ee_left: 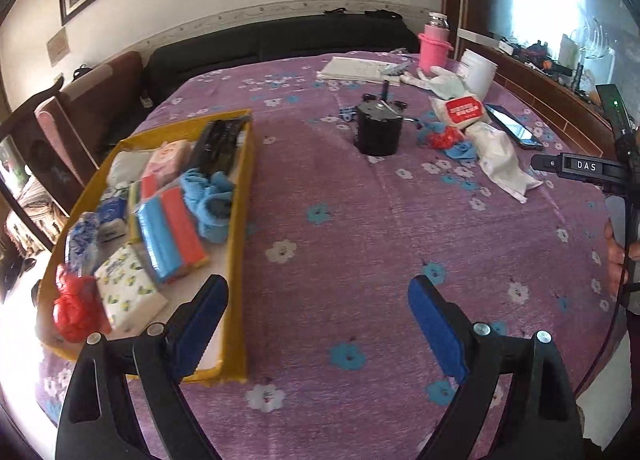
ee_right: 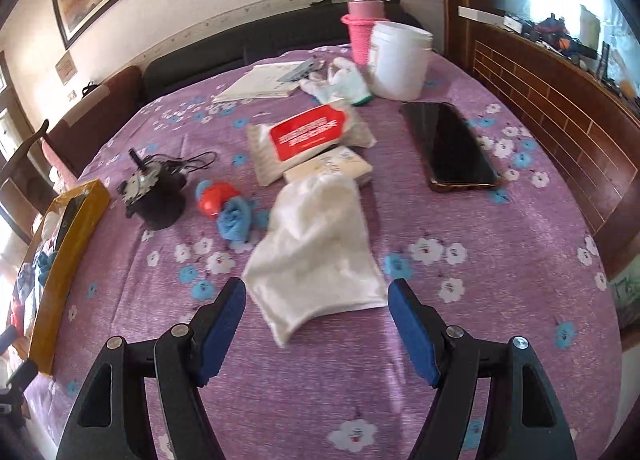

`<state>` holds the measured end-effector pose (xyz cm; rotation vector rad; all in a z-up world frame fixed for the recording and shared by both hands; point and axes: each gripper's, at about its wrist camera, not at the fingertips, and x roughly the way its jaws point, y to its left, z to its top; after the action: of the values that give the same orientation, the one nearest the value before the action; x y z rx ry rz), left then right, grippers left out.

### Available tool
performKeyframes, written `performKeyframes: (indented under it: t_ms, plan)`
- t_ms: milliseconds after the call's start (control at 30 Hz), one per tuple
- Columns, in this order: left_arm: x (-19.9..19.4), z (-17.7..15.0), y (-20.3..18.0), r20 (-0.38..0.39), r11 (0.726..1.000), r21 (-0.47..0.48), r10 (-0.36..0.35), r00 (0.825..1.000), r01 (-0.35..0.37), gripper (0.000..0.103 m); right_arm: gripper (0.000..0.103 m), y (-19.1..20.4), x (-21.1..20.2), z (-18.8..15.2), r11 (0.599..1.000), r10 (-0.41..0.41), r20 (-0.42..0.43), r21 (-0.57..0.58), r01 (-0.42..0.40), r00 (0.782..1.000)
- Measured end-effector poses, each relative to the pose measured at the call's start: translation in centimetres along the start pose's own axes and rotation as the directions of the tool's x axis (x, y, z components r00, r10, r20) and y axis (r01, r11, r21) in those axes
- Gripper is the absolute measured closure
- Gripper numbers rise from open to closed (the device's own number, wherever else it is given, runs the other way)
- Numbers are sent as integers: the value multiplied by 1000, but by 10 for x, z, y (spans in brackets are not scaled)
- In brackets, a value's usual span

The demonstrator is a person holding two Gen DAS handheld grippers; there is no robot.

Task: Organize soft objects
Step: 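Open both tools and move them back over the table, then move left tool to blue-red cloth bundle while right tool grasps white cloth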

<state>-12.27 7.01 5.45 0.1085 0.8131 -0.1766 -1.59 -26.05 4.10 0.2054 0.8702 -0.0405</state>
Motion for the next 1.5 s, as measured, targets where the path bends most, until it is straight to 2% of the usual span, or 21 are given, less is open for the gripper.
performKeyframes:
  t_ms: [200,267,333,400,533,733,867,933,967,1000,1033,1067,1133,1200,1233,1267,1300,1367,1400,1467,1500]
  plan:
    - [40,16,-25,-38,991,-9,-134,990,134,12,24,-56,-9,1,991,-62,-2,116,62,998]
    - [54,21,-26,-45,983,-47,-179,983,177,12,24,-60,-10,5,989,-53,2,137,53,999]
    - [66,22,-26,-57,979,-78,-193,980,188,12,24,-54,-9,10,991,-33,13,132,31,999]
    - [79,22,-24,-122,978,-115,-186,975,173,12,24,-39,-6,17,994,-3,16,110,1,1000]
    - [80,20,-13,-101,962,-173,-231,968,212,9,24,6,17,31,997,70,-18,45,-69,997]
    - [81,20,-17,-111,962,-154,-245,963,227,1,24,75,63,50,989,111,-84,-93,-118,990]
    - [81,20,-18,-117,965,-145,-238,964,220,0,24,110,89,57,975,75,-107,-198,-96,991]
    - [81,20,-17,-116,964,-147,-241,964,223,0,37,120,106,56,967,39,-148,-243,-74,988]
    - [81,20,-17,-114,962,-149,-245,963,227,0,58,122,111,54,963,24,-169,-260,-68,985]
    - [81,20,-15,-111,960,-155,-253,961,235,0,66,123,108,53,960,25,-184,-270,-75,983]
    - [81,20,-14,-107,957,-162,-260,960,241,0,71,121,106,51,958,94,-226,-244,-150,970]
    - [81,19,-13,-103,955,-167,-266,958,247,0,73,118,100,48,950,176,-264,-208,-234,948]
    - [81,19,-12,-101,953,-171,-270,957,251,0,72,124,82,35,901,317,-323,-191,-389,892]
    - [81,19,-13,-104,954,-167,-267,958,248,0,70,129,60,19,829,426,-386,-194,-524,818]
    - [80,19,-13,-104,955,-166,-266,958,247,0,66,128,48,13,813,439,-395,-209,-544,807]
    - [80,19,-13,-105,955,-165,-265,959,246,0,51,125,39,10,816,426,-379,-230,-530,821]
    - [80,19,-13,-105,955,-164,-264,959,245,0,33,119,30,9,833,407,-342,-244,-498,847]
    - [80,19,-13,-105,956,-164,-264,959,245,0,23,100,16,15,885,334,-218,-261,-384,917]
    - [80,19,-13,-105,955,-164,-264,959,245,0,21,86,12,20,924,259,-143,-252,-289,955]
    - [80,20,-14,-106,956,-163,-263,959,244,0,14,57,15,31,973,143,-45,-177,-149,989]
    - [80,19,-14,-107,956,-162,-262,959,243,0,13,43,20,37,987,98,-20,-123,-100,995]
